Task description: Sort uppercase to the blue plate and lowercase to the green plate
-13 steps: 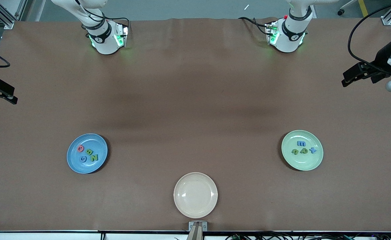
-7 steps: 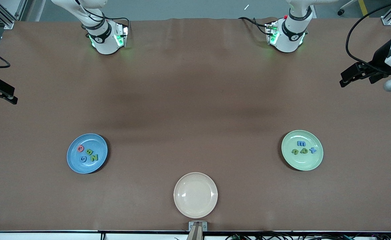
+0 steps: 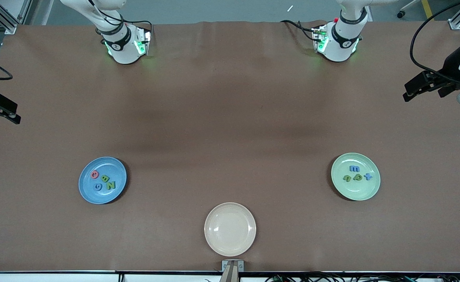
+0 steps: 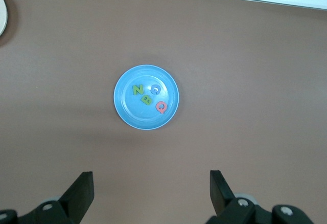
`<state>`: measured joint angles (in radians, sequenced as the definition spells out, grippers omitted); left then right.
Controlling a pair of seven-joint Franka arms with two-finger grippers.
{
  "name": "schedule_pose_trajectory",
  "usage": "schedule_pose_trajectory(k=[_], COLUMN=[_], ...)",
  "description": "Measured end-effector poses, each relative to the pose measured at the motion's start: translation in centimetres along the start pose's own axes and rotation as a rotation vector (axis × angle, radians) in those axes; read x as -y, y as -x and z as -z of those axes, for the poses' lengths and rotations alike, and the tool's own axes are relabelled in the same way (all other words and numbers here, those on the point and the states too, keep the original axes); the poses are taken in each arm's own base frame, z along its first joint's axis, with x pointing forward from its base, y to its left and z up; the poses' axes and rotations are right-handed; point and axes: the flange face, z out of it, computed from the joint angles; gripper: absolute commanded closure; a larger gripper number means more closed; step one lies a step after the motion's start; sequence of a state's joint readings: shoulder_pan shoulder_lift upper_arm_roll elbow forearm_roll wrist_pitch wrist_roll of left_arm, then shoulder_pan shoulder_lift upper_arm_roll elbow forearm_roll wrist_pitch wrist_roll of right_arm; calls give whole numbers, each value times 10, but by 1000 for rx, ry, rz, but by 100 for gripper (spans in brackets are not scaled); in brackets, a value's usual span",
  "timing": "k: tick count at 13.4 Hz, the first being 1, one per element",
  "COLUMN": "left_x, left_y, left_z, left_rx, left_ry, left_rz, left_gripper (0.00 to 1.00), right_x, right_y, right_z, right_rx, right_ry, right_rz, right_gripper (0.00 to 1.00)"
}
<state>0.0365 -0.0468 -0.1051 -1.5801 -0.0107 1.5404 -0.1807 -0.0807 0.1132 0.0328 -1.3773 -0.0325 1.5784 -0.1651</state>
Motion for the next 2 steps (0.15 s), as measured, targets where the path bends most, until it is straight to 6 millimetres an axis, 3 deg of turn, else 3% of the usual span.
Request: schedule_pose_trajectory(k=[2], left_x=[-2], left_y=[0], left_z=[0], left_rx=[-1], left_ry=[-5], left_rz=[-20], left_gripper=[0], right_x=[2], right_y=[0], right_z=[-1], right_rx=[1], right_ry=[-5], right_rz=[3], right_gripper=[0])
